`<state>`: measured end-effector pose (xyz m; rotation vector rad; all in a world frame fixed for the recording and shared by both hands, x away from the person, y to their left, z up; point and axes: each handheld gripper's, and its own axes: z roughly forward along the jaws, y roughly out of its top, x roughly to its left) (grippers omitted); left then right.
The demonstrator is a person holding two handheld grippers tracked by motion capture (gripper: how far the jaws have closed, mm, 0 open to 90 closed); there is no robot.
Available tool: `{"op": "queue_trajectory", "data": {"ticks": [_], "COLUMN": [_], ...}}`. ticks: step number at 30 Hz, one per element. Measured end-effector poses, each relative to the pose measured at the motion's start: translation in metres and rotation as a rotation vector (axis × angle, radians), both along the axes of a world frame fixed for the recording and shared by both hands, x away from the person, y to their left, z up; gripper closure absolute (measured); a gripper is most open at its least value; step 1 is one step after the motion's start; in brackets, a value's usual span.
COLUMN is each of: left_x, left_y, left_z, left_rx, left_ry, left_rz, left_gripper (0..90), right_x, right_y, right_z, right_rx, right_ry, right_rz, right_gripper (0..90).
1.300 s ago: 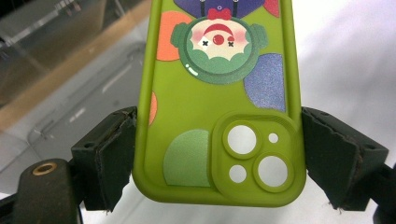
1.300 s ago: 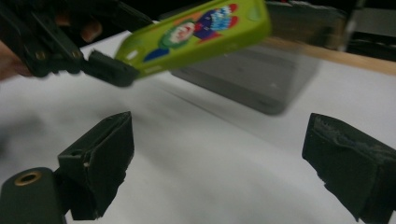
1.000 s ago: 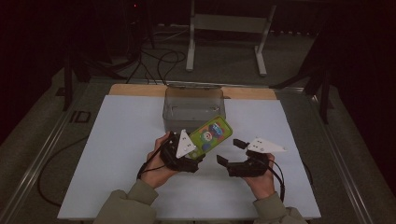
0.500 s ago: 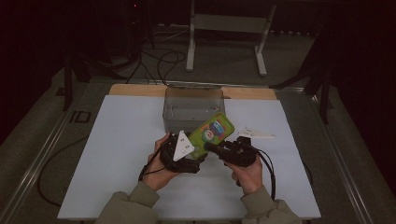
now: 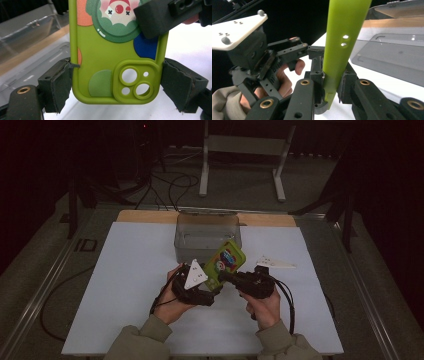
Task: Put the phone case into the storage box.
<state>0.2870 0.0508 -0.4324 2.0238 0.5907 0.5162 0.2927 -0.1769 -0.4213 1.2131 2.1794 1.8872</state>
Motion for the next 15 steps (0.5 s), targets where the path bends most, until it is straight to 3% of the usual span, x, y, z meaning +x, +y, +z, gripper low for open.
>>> {"op": "queue_trajectory", "data": {"ticks": [1,8,15], "left_x": [0.001,0.004,0.013], "left_y": [0.001,0.009,0.028], "left_z": [0.001,0.006,0.014], "left_rx": [-0.002,-0.033,-0.123], "left_ry": [0.021,0.044,0.102], "left_rz": [-0.016,-0.052,-0.076], "left_gripper": [15.0,12.6,17.2], "right_x": [-0.001,-0.003,-0.005], "right_y": [0.000,0.000,-0.001], "right_z": [0.001,0.003,0.003], "right_rx": [-0.007,-0.041,-0.064], "right_ry": [-0.011,-0.034,-0.052], "right_rz": [0.007,0.015,0.031], "right_gripper": [78.3,78.3,78.3]}}
